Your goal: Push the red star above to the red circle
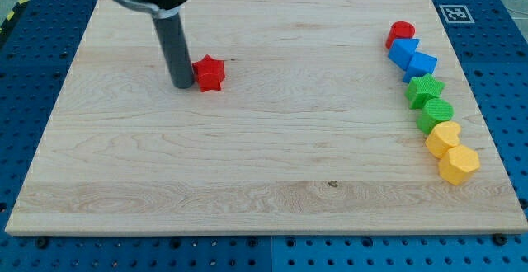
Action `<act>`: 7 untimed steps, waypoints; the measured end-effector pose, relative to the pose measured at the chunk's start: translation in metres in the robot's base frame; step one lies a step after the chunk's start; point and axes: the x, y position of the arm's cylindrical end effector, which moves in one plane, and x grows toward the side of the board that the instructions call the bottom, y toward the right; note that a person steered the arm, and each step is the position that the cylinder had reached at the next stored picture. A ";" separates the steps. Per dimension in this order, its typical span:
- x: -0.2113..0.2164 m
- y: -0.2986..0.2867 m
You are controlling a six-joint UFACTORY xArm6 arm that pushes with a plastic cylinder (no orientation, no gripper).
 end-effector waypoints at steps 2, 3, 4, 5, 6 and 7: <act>0.008 0.041; -0.005 0.067; -0.026 0.109; -0.026 0.120; -0.028 0.120; -0.034 0.138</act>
